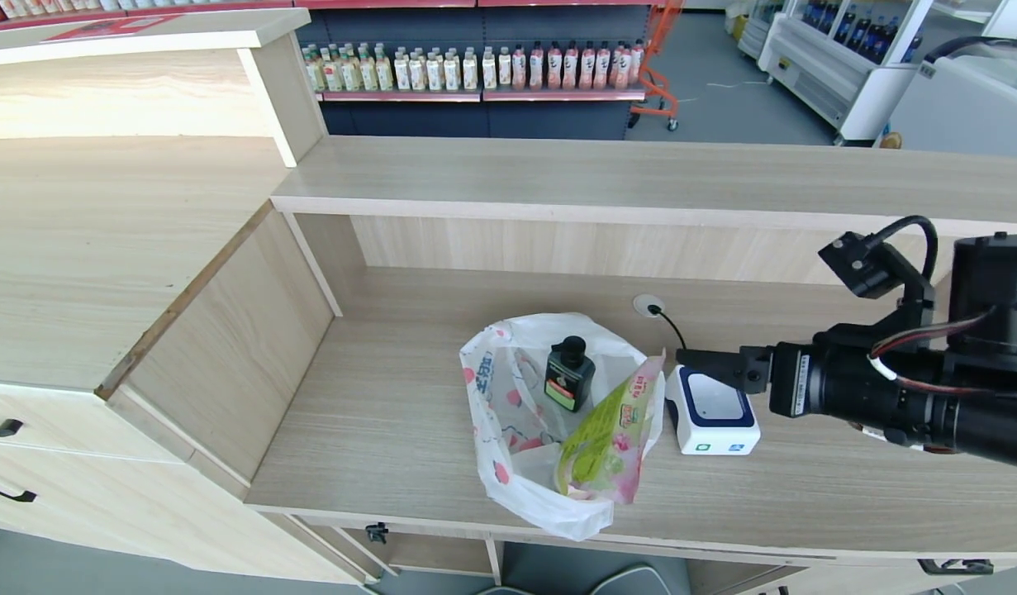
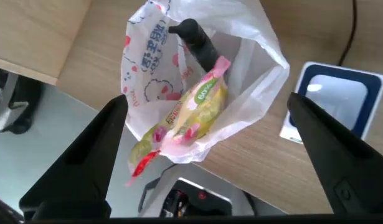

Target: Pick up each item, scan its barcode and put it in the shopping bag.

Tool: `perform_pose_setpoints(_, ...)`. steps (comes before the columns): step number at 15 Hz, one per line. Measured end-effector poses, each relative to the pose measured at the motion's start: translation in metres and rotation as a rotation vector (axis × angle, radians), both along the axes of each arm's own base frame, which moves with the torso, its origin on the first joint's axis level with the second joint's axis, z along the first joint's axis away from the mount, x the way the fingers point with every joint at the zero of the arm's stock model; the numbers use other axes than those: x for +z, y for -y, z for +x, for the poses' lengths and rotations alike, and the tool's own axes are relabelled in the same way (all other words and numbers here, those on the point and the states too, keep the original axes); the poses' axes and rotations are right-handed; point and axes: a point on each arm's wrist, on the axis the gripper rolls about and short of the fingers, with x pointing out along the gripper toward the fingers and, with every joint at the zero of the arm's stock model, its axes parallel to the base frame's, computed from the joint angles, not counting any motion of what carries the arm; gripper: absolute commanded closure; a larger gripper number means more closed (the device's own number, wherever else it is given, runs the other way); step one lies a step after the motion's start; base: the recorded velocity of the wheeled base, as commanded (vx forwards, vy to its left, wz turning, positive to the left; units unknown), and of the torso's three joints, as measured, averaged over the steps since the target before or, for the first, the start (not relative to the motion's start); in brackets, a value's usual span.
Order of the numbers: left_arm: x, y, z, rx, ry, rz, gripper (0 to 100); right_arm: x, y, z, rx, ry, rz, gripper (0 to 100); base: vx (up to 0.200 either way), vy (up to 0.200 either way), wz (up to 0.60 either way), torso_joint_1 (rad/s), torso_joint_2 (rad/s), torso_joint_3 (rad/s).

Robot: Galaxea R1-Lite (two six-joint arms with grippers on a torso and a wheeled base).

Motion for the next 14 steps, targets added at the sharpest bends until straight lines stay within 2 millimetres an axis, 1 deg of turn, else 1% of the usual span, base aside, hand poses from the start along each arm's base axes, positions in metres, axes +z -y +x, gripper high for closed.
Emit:
perform_pose_setpoints(1, 0.0, 0.0, 0.0, 0.0, 0.0, 0.0, 0, 0.0, 0.014, -0.001, -0.045, 0.034, -0.102, 0, 0.0, 0.0, 0.0, 0.0, 0.0, 0.0)
perform_pose_setpoints(3, 0.0, 0.0, 0.0, 0.0, 0.0, 0.0, 0, 0.012, 0.043, -0.009, -0.202, 0.121, -0.223, 0, 0.0, 0.0, 0.0, 0.0, 0.0, 0.0)
perform_pose_setpoints(5, 0.0, 0.0, 0.0, 0.0, 0.0, 0.0, 0, 0.026, 0.061, -0.03, -0.363, 0.186, -0.267, 0, 0.0, 0.0, 0.0, 0.0, 0.0, 0.0)
perform_pose_setpoints(7, 0.0, 0.0, 0.0, 0.0, 0.0, 0.0, 0, 0.028, 0.072, -0.058, -0.445, 0.218, -0.281, 0, 0.0, 0.0, 0.0, 0.0, 0.0, 0.0)
perform_pose_setpoints(8, 0.0, 0.0, 0.0, 0.0, 0.0, 0.0, 0, 0.021, 0.078, -0.075, -0.472, 0.217, -0.288, 0, 0.0, 0.0, 0.0, 0.0, 0.0, 0.0)
perform_pose_setpoints(10, 0.0, 0.0, 0.0, 0.0, 0.0, 0.0, 0, -0.001, 0.086, -0.109, -0.51, 0.203, -0.3, 0, 0.0, 0.0, 0.0, 0.0, 0.0, 0.0)
perform_pose_setpoints(14, 0.0, 0.0, 0.0, 0.0, 0.0, 0.0, 0, -0.065, 0.095, -0.18, -0.539, 0.201, -0.296, 0, 0.0, 0.0, 0.0, 0.0, 0.0, 0.0)
